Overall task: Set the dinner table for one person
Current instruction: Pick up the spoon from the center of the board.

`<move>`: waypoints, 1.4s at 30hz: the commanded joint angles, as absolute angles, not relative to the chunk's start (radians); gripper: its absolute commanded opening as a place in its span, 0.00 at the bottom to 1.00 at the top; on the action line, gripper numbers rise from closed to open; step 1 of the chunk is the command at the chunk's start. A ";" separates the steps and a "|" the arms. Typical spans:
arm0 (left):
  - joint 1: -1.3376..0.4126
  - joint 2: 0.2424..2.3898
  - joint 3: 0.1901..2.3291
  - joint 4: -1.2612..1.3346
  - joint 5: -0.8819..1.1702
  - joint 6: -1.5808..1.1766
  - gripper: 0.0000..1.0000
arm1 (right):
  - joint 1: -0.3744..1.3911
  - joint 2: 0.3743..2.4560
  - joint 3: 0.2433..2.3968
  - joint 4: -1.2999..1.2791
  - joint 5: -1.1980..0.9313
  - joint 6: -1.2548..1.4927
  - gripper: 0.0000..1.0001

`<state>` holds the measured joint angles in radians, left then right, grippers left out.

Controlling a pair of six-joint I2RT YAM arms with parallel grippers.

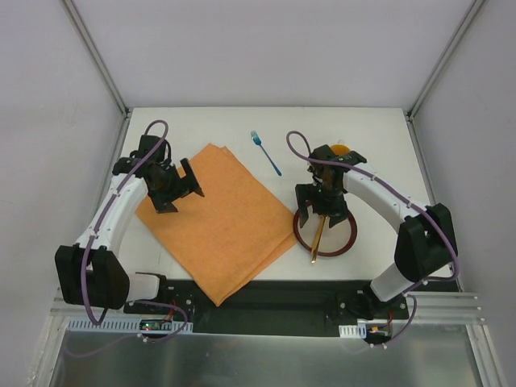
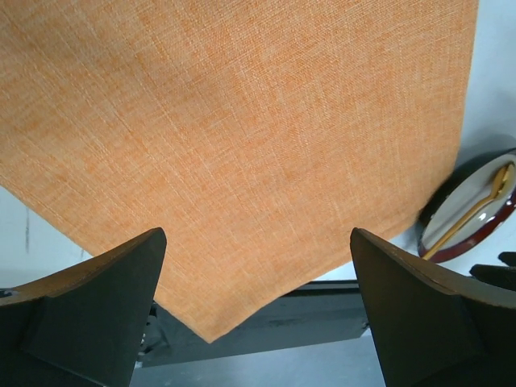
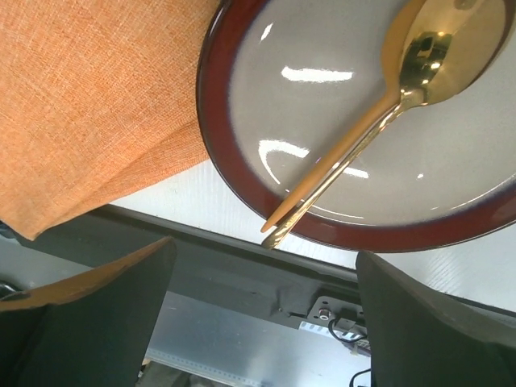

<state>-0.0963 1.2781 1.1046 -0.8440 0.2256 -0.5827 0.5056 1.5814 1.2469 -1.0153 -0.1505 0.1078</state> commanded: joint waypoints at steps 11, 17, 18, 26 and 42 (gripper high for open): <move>0.138 1.365 1.042 -0.677 0.491 -0.471 0.99 | 0.572 1.520 1.301 -1.134 0.043 0.178 0.96; 0.209 1.391 1.095 -0.664 0.535 -0.439 0.99 | 0.551 1.447 1.169 -1.004 0.086 0.173 0.99; 0.207 1.396 1.098 -0.663 0.537 -0.440 0.99 | 0.543 1.427 1.122 -0.968 0.062 0.176 0.97; 0.209 1.385 1.065 -0.615 0.545 -0.514 0.99 | 0.502 1.462 1.023 -0.678 0.115 0.271 0.94; 0.207 1.178 0.899 -0.618 0.486 -0.557 0.99 | 0.502 1.529 0.914 -0.479 0.118 0.299 0.86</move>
<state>0.2066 1.2232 0.9085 -0.6193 0.5041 -0.5320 0.5011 1.5433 0.9562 -0.5297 0.1204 0.2947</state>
